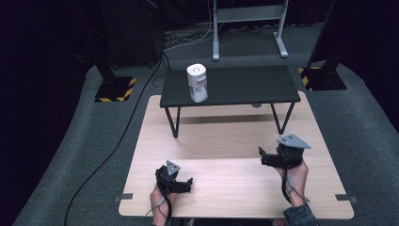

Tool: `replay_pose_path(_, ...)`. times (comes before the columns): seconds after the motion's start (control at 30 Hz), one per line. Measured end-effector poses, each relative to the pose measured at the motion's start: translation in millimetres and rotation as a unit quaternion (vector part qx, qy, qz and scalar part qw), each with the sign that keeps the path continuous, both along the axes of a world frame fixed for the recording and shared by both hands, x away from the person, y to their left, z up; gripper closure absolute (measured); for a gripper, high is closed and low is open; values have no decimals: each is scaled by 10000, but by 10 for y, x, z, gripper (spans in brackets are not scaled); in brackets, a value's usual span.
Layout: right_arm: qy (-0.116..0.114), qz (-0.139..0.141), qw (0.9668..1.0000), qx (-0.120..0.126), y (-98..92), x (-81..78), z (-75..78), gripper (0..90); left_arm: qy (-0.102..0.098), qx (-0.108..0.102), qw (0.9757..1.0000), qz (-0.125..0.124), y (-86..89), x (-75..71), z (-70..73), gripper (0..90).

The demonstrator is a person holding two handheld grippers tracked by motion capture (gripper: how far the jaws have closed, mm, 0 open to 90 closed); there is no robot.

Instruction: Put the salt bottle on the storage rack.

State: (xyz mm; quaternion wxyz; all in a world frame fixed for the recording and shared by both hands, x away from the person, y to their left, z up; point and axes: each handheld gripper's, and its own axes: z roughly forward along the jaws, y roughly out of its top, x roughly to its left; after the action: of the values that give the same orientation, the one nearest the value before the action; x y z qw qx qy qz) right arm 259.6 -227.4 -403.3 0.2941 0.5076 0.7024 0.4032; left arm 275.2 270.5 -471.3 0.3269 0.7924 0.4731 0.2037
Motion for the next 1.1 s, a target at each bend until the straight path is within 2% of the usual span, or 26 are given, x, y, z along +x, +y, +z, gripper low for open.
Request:
replay_pose_path(0.13, 297, -424, 9983, 280, -276, -238, -242, 0, 5, -4, 10000, -1, 2, 2, 0, 2)
replay_pose_path(0.2, 404, -623, 9968, 297, -361, -350, -328, 0, 6, -3, 10000, 1, 2, 3, 1, 2)
replay_pose_path(0.33, 453, -948, 9941, 273, -490, -547, -456, 0, 8, -2, 10000, 12, -3, 5, 1, 2)
replay_pose_path(0.43, 477, -1084, 9926, 281, -576, -621, -542, 0, 11, 4, 10000, 6, -5, 8, 3, 2)
replay_pose_path(0.63, 593, -1137, 9910, 377, -664, -628, -646, 0, 11, 3, 10000, 7, -5, 7, 3, 2)
replay_pose_path(0.7, 643, -1091, 9915, 300, -646, -611, -676, 0, 11, 5, 10000, 7, -6, 8, 3, 2)
replay_pose_path(0.83, 690, -1089, 9910, 363, -641, -596, -719, 0, 14, -8, 10000, 14, -6, 7, 2, 2)
replay_pose_path(0.97, 777, -1048, 9910, 312, -620, -557, -747, 0, 8, 2, 10000, 3, -5, 7, 2, 2)
replay_pose_path(1.07, 741, -1148, 9904, 199, -553, -552, -767, 0, 3, 4, 10000, 1, -6, 5, 1, 2)
replay_pose_path(1.1, 745, -1159, 9902, 230, -552, -545, -768, 0, 7, -8, 10000, 8, -7, 5, 0, 2)
